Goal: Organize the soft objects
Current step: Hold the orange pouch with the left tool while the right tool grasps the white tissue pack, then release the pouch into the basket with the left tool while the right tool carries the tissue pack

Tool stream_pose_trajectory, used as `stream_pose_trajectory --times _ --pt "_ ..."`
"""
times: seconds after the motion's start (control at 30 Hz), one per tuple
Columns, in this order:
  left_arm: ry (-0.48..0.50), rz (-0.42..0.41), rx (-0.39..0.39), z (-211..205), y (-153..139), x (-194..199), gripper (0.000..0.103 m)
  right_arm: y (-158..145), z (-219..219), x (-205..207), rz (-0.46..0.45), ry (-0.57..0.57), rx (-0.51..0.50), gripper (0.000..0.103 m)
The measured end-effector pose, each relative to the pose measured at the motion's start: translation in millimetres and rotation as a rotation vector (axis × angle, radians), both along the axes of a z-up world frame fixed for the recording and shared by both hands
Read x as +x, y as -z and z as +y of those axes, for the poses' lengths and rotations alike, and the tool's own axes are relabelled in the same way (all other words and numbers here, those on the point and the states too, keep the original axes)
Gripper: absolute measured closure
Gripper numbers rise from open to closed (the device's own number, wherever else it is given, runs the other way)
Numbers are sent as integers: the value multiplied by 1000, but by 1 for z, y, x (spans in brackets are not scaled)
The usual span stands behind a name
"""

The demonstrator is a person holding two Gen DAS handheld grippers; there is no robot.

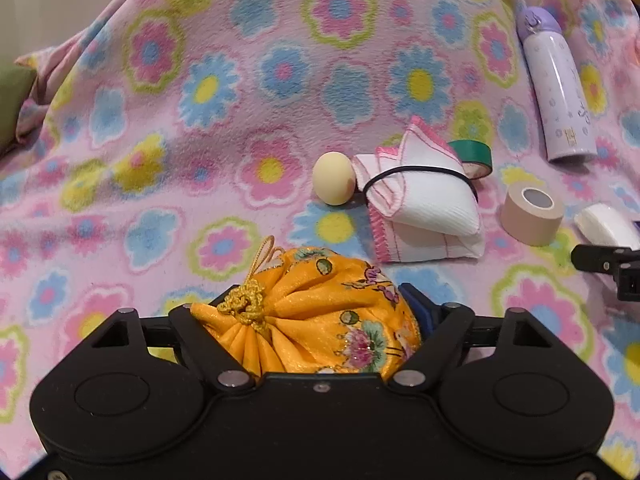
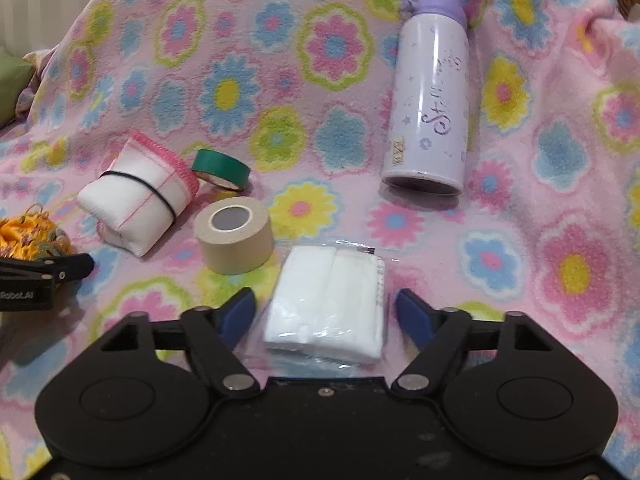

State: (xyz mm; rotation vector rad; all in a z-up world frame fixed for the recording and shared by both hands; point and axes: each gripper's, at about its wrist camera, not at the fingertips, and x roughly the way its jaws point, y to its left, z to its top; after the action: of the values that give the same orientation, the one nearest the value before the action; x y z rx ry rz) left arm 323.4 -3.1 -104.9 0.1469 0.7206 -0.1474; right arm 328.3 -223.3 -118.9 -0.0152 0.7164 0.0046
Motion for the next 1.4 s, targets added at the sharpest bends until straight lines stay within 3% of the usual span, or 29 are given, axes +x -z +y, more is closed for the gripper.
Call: stream_pose_trajectory --times 0.07,0.13,0.23,0.43,0.57,0.77,1.0,1.23,1.4 --pt "2 18 3 -1 -4 0 31 -6 6 0 26 -36 -16 50" --pt "-9 52 -21 2 -10 0 32 -13 11 2 68 -54 -33 53" --pt "-17 56 -22 3 -23 -7 32 -26 13 1 107 -66 -24 53" --pt "-21 54 -30 1 -74 -30 32 -69 7 -20 78 -50 82 53" --pt "-12 81 -95 4 -111 -54 32 -102 9 -50 34 -68 137 53" --pt "28 118 -126 -4 -136 -100 32 -132 19 -110 -13 -92 203 53" --pt "70 170 -169 -6 -138 -154 32 -147 29 -191 -28 -103 268 53" --pt "108 323 -173 -3 -110 -187 32 -132 26 -240 117 -84 320 53" --pt "114 413 -205 -1 -93 -206 32 -127 35 -259 192 -116 298 53"
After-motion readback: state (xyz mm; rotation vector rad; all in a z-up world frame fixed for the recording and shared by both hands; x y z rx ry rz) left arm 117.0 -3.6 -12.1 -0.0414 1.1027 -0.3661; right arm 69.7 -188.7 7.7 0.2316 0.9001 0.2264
